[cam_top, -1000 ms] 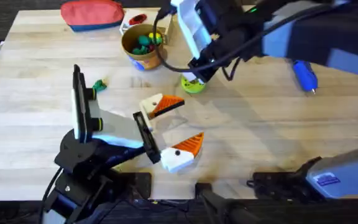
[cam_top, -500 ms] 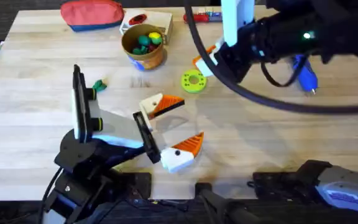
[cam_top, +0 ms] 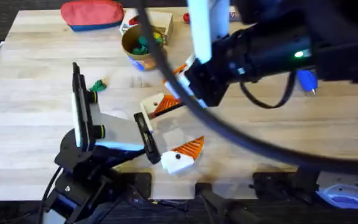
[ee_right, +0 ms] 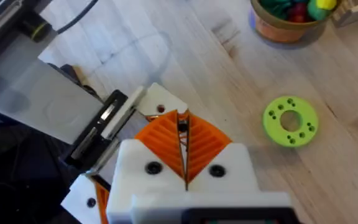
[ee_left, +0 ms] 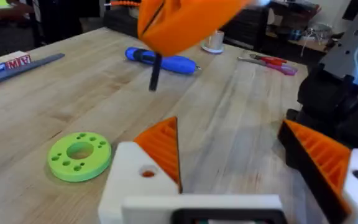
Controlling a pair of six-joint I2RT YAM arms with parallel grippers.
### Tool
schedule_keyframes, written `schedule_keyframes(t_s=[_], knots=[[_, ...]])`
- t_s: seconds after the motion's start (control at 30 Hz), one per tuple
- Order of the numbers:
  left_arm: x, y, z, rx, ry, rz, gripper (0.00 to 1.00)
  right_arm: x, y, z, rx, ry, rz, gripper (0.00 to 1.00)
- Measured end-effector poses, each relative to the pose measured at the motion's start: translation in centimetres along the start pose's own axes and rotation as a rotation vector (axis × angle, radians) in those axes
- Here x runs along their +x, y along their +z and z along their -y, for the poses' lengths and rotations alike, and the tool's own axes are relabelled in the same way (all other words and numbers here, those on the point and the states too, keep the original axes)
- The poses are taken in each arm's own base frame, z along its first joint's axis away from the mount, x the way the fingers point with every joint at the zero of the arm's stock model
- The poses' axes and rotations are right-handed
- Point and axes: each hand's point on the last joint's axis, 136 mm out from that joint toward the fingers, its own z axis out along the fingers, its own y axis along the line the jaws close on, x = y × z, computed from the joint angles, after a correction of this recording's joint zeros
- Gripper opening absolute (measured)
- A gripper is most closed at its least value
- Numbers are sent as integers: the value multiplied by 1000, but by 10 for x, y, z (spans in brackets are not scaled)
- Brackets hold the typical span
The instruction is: Pick up the gripper from the table and insert it into the empty holder that is missing its gripper. Then pick up a screw, insert it into the mounting hole, and use the screwdriver to tighten it. Finally, clean up the table by picking up the vegetable and placing it into the bucket.
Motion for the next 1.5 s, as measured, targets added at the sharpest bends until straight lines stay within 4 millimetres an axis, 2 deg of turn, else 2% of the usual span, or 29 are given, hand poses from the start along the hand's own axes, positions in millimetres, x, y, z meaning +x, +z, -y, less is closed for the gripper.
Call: schedule_keyframes(t_s=[0.17, 0.3, 0.7, 1.0, 1.33, 1.37, 1.47, 1.5], knots=[[0, 0, 0, 0, 8, 0, 986, -5, 24, -13, -30, -6, -8, 3], [0, 0, 0, 1, 11, 0, 986, -2, 35, -20, -43, 0, -32, 3], [0, 0, 0, 1, 14, 0, 986, 5, 37, -24, -49, 21, -63, 3], [0, 0, 0, 1, 13, 0, 986, 15, 58, -22, -45, 32, -123, 3], [0, 0, 0, 1, 14, 0, 986, 15, 59, -22, -46, 33, -123, 10], [0, 0, 0, 1, 14, 0, 986, 15, 59, -22, -47, 36, -124, 67], [0, 0, 1, 3, 13, -1, 987, 15, 59, -23, -48, 37, -124, 319], [0, 0, 1, 4, 13, -1, 986, 15, 59, -23, -48, 35, -123, 463]])
